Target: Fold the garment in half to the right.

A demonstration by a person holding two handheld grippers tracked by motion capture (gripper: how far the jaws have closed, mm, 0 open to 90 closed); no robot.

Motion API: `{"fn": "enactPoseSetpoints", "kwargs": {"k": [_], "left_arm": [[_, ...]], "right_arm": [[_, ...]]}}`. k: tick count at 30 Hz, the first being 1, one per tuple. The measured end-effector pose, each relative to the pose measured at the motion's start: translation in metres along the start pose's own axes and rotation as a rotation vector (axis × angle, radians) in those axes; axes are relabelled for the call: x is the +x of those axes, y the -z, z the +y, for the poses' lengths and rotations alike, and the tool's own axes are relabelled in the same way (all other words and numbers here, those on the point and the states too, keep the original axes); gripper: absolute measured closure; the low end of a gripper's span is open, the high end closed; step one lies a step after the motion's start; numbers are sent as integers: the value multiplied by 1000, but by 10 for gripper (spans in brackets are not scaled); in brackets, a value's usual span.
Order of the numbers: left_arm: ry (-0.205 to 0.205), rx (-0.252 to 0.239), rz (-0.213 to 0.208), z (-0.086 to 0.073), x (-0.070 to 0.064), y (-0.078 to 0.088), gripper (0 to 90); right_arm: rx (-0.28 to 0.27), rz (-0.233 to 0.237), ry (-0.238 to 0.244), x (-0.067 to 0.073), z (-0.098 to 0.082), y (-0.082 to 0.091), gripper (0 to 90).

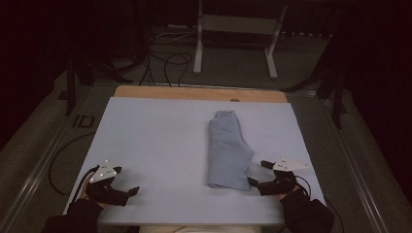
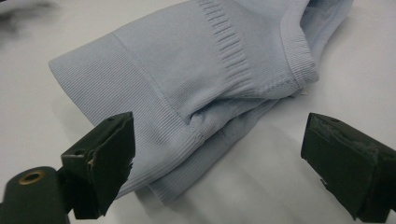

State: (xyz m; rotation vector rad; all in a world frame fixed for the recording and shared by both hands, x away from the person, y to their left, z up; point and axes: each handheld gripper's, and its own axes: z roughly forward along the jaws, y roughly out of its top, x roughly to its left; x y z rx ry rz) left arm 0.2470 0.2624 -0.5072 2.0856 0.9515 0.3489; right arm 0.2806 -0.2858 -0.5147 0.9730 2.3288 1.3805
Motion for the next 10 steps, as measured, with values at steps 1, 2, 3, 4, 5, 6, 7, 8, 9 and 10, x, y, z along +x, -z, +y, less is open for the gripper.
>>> {"fn": "enactPoseSetpoints", "kwargs": {"k": [1, 2, 3, 4, 5, 6, 7, 8, 9, 10], "left_arm": [[-4, 0, -4, 0, -1, -1, 0], [-4, 0, -4, 0, -1, -1, 0], [-4, 4, -1, 0, -1, -1, 0], [-4, 4, -1, 0, -1, -1, 0], [-4, 4, -5, 0, -2, -2, 0], [-4, 4, -5, 0, -2, -2, 0], [-11, 0, -8, 1, -3, -2, 0], [-11, 0, -8, 1, -3, -2, 0], [-13, -1, -9, 1, -4, -2, 0], [-16, -2, -10, 1, -4, -2, 0]], "right_arm": [[6, -3, 1, 0, 0, -1, 98], [6, -3, 1, 0, 0, -1, 98], [11, 3, -6, 0, -1, -1, 98], [11, 3, -6, 0, -1, -1, 98], [13, 3, 2, 1, -1, -1, 98], [13, 3, 2, 1, -1, -1, 98], [12, 3, 8, 2, 0, -1, 98], [12, 3, 8, 2, 0, -1, 98], [12, 2, 4, 2, 0, -1, 98], [14, 7, 5, 2, 0, -1, 99]]}}
